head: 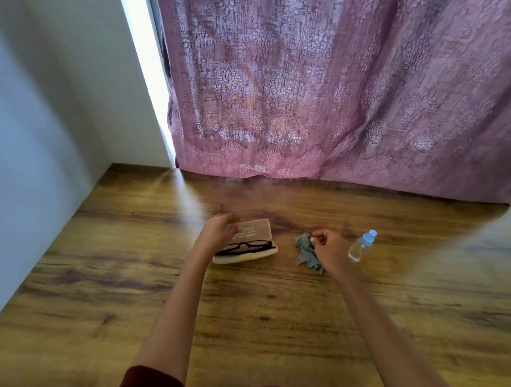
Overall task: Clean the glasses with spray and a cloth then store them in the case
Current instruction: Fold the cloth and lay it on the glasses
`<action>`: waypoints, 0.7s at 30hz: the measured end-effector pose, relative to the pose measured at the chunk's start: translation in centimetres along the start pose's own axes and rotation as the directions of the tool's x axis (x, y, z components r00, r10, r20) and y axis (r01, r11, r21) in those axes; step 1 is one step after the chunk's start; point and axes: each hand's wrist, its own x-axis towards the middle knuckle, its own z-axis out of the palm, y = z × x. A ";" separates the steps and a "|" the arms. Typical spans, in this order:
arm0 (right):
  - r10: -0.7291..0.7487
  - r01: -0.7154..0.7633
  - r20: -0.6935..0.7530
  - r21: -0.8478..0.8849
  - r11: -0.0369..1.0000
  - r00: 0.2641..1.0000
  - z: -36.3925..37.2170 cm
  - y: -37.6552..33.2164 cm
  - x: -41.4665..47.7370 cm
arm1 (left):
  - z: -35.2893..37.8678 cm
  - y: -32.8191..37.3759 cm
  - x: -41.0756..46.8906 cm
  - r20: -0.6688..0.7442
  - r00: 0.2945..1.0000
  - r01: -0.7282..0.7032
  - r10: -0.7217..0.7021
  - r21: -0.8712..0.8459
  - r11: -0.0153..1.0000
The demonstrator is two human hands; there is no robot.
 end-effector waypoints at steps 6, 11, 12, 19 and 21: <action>0.035 -0.035 0.014 0.036 0.999 0.999 0.2 0.4 -0.3 | 0.1 0.6 -0.3 -0.137 0.990 -0.040 0.032 -0.052 0.998; 0.114 -0.127 0.058 0.343 0.931 0.992 -0.3 -0.6 -0.2 | 1.0 3.5 -0.9 -0.215 0.966 -0.159 0.144 -0.052 0.986; 0.120 -0.137 0.069 0.385 0.913 0.990 -0.4 -0.9 -0.2 | 1.4 4.2 -1.0 -0.181 0.971 -0.169 0.155 -0.064 0.984; 0.024 -0.171 0.222 0.671 0.721 0.975 -1.6 -3.2 -0.4 | 3.1 7.2 -1.0 0.119 0.988 -0.070 0.101 -0.236 0.969; -0.015 -0.195 0.261 0.756 0.625 0.965 -2.0 -3.8 -0.6 | 3.4 7.5 -0.7 0.193 0.981 0.041 0.020 -0.310 0.950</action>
